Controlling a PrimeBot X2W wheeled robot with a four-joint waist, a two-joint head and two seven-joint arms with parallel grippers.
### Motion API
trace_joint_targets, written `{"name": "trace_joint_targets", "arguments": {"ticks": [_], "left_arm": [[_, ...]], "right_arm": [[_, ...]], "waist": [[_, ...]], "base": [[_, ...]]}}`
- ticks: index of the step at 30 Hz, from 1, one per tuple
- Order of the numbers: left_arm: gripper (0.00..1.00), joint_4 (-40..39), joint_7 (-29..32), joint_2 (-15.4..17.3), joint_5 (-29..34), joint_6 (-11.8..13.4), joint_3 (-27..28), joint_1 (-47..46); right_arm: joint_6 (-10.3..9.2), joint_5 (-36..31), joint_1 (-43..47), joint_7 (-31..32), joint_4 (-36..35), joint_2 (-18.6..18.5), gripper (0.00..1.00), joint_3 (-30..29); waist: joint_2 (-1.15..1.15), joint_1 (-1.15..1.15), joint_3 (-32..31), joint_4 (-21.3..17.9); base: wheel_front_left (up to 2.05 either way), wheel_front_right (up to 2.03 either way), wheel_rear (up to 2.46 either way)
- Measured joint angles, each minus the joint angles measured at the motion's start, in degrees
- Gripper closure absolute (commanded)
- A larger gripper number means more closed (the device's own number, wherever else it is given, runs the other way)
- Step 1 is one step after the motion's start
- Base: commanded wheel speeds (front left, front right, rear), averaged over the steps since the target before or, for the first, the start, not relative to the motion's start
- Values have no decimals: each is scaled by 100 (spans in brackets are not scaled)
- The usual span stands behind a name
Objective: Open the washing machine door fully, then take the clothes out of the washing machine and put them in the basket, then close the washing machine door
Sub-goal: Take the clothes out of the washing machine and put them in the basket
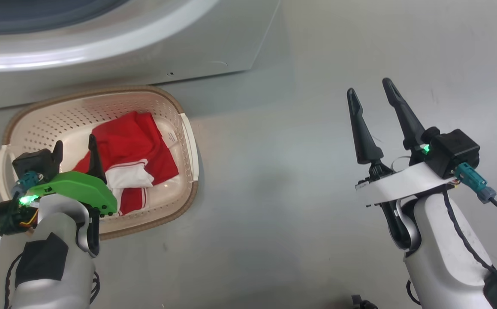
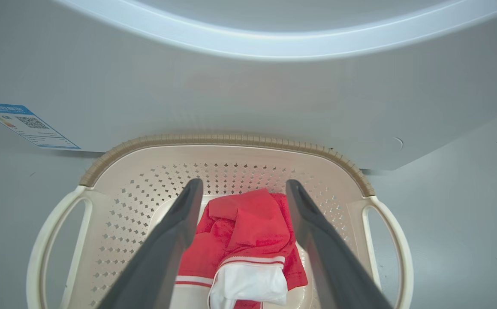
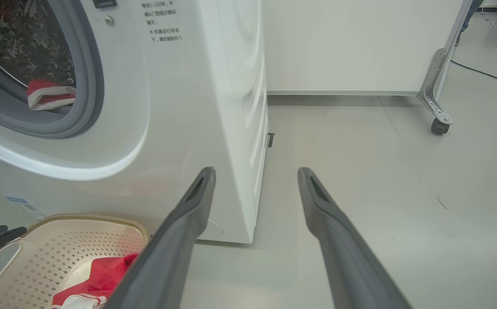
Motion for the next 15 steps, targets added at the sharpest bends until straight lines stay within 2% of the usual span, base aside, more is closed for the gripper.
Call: {"name": "trace_joint_targets", "arguments": {"ticks": [9, 15], "left_arm": [[0, -456, -74, -30, 169, -94, -41, 30], [0, -1105, -90, -44, 352, -90, -81, 238]], "right_arm": [[0, -149, 307, 1, 179, 0, 0, -122], [-1, -158, 511, 1, 260, 0, 0, -193]], "waist": [[0, 0, -552, 147], [0, 0, -977, 282]], "base": [[0, 0, 0], [0, 0, 0]]}}
